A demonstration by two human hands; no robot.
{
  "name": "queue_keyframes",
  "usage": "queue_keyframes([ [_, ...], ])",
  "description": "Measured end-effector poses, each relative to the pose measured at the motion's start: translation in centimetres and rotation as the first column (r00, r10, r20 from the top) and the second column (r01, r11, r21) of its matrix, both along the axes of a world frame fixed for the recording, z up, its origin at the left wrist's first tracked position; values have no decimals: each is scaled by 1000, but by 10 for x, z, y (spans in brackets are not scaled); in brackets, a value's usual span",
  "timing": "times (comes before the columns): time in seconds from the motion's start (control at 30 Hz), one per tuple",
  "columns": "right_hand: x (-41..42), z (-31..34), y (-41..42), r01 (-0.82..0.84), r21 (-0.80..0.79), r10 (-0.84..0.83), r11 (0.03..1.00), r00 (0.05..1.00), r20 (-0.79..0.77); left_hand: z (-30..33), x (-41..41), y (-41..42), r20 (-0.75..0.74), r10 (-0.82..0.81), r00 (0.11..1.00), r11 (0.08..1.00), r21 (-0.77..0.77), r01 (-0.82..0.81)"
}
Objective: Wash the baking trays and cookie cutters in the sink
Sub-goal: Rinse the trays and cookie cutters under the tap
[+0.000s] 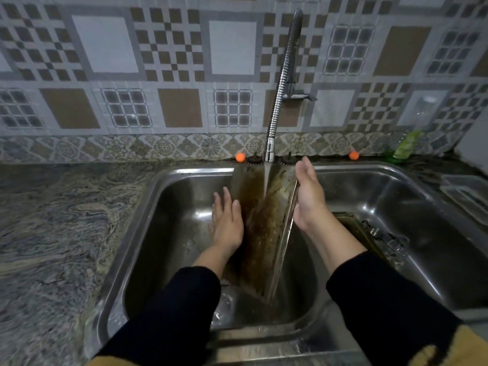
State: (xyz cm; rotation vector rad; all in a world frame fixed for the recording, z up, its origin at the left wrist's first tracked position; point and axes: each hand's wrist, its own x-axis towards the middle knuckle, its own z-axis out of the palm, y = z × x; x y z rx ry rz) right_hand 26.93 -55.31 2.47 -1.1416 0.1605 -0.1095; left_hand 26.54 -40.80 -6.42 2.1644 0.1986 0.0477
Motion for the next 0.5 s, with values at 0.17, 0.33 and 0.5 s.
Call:
queue_keyframes([
  [0.17,17,11,-13,137,-48,-136,989,990,20,8,-14,-29,118,-204,972,977,94,194],
  [0.33,32,37,-36,219,3,-218,976,974,63,33,-23,-59,282,-415,865,909,158,385],
  [0.5,36,68,-62,154,-5,-153,988,986,62,60,-28,-87,443,-427,788,883,392,258],
])
